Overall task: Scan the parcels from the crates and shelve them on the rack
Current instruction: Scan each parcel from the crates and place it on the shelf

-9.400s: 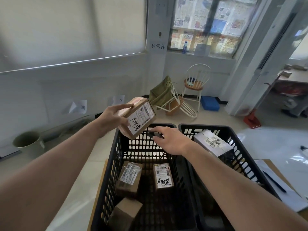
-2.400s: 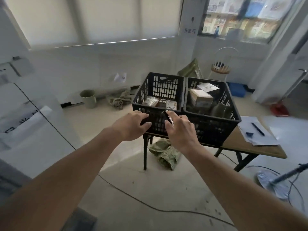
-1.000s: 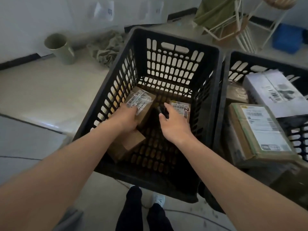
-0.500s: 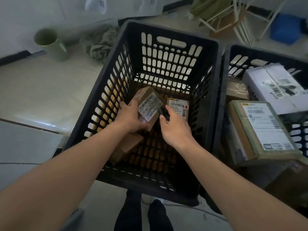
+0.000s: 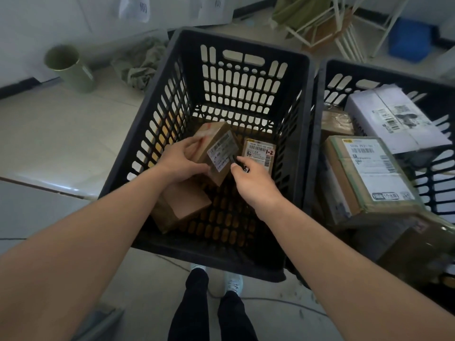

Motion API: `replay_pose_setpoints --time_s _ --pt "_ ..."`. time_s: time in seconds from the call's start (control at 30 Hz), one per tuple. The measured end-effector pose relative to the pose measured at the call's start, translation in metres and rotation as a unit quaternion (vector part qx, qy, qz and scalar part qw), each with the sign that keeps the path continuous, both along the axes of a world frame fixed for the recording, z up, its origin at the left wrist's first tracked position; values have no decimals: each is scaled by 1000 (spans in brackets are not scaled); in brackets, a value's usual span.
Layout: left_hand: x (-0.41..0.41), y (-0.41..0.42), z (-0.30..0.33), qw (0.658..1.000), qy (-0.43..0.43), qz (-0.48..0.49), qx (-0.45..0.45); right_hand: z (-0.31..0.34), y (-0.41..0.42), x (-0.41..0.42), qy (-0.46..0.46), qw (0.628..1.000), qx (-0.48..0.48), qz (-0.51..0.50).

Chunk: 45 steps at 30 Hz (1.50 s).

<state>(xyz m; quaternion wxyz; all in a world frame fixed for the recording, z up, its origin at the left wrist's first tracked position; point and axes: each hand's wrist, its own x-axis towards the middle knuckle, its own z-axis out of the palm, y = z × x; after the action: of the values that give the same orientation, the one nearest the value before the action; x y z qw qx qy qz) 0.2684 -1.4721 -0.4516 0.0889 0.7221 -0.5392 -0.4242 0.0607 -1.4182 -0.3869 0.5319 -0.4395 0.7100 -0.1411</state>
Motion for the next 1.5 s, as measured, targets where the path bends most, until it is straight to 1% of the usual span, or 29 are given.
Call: replay_pose_setpoints --time_s 0.1,0.17,0.3,0.43,0.53,0.77,0.97,1.13,1.4,1.5 --pt "2 0 12 996 54 51 -43 10 2 0 -1 1000 -11 -25" --pt "5 0 22 993 82 61 -63 19 5 0 8 999 -28 -23" --pt "7 3 49 988 109 34 -104 48 10 0 16 996 -73 37" --pt "8 7 80 979 141 27 -144 77 19 -2 66 983 -130 110" --pt "8 12 104 974 138 11 -179 98 27 -3 115 965 -167 165" --pt "5 28 164 961 131 -16 -244 147 49 -12 163 933 -214 240" --pt "2 43 210 954 125 -24 -273 188 69 -21 164 917 -258 255" --pt "7 55 239 948 124 -28 -292 217 82 -17 183 905 -282 262" --pt "37 65 273 942 125 -37 -310 247 100 17 191 898 -290 269" --pt "52 67 283 940 114 -41 -318 253 107 36 221 890 -291 273"
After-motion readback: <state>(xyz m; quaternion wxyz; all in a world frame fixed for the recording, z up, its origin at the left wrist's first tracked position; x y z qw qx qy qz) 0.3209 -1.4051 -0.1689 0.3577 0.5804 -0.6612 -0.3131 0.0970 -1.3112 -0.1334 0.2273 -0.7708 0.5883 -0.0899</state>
